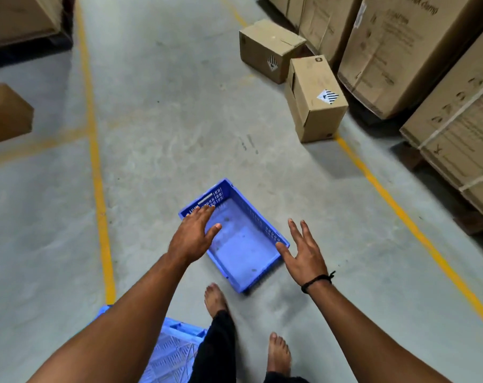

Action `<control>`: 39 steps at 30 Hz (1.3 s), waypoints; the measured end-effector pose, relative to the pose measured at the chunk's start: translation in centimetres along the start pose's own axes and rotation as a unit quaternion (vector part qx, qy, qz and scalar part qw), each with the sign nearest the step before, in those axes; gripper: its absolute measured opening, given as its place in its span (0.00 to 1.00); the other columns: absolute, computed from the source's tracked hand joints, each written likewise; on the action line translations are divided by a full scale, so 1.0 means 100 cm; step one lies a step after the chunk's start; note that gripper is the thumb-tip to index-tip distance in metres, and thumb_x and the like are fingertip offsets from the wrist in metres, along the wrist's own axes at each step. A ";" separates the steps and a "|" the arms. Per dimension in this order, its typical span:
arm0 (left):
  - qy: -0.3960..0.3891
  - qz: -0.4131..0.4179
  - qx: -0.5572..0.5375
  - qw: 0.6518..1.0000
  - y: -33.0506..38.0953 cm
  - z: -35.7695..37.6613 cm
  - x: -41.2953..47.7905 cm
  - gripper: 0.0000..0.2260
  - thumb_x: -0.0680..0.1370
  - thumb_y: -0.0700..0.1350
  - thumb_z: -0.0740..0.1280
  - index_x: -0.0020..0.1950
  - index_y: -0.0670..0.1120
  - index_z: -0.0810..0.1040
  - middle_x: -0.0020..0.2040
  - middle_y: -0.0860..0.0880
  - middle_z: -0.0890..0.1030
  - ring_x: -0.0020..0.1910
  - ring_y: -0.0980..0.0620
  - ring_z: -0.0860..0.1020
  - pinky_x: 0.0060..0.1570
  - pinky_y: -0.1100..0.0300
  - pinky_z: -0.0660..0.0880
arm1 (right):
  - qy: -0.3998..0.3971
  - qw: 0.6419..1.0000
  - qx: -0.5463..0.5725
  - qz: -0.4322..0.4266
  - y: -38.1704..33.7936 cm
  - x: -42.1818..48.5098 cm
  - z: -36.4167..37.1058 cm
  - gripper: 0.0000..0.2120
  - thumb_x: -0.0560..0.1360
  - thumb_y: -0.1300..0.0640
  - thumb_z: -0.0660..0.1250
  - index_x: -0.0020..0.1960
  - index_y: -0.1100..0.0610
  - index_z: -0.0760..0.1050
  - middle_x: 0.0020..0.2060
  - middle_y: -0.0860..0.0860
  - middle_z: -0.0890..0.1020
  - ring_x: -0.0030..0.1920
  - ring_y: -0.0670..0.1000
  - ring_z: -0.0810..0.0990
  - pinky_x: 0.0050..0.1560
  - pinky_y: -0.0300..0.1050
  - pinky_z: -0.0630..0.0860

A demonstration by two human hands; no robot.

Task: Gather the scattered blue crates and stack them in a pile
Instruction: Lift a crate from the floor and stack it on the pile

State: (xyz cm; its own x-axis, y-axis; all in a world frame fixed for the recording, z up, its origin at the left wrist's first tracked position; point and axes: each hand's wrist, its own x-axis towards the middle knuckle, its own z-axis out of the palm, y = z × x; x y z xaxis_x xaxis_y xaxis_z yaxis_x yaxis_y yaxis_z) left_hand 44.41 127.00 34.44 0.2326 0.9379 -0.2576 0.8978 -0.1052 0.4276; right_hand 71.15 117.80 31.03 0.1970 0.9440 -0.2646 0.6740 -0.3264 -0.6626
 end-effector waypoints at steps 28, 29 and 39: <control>-0.053 0.171 0.212 0.961 -0.344 0.295 0.412 0.27 0.77 0.53 0.65 0.74 0.51 0.62 0.78 0.43 0.51 0.77 0.41 0.50 0.74 0.46 0.50 | 0.129 0.956 -0.122 0.235 0.243 0.176 0.409 0.42 0.64 0.58 0.77 0.74 0.51 0.62 0.77 0.55 0.49 0.74 0.65 0.55 0.57 0.70 0.70; -0.062 0.167 0.192 0.965 -0.349 0.295 0.416 0.28 0.76 0.49 0.67 0.74 0.50 0.62 0.78 0.42 0.51 0.77 0.40 0.50 0.74 0.47 0.51 | 0.137 0.960 -0.103 0.221 0.250 0.173 0.414 0.43 0.63 0.66 0.75 0.74 0.53 0.62 0.77 0.51 0.45 0.74 0.63 0.53 0.59 0.67 0.71; -0.007 0.116 0.071 0.991 -0.371 0.289 0.411 0.36 0.68 0.28 0.60 0.72 0.53 0.67 0.77 0.52 0.56 0.71 0.48 0.67 0.61 0.50 0.74 | 0.184 0.966 -0.099 0.150 0.255 0.246 0.352 0.46 0.63 0.79 0.58 0.75 0.49 0.58 0.73 0.41 0.48 0.71 0.61 0.66 0.47 0.48 0.73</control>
State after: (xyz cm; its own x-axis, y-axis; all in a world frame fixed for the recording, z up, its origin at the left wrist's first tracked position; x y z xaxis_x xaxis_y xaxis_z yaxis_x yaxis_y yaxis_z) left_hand 31.46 159.88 -17.01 0.4438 0.8779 -0.1797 0.8626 -0.3641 0.3511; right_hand 68.11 130.98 -17.09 0.6204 0.7729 -0.1330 0.6632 -0.6076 -0.4371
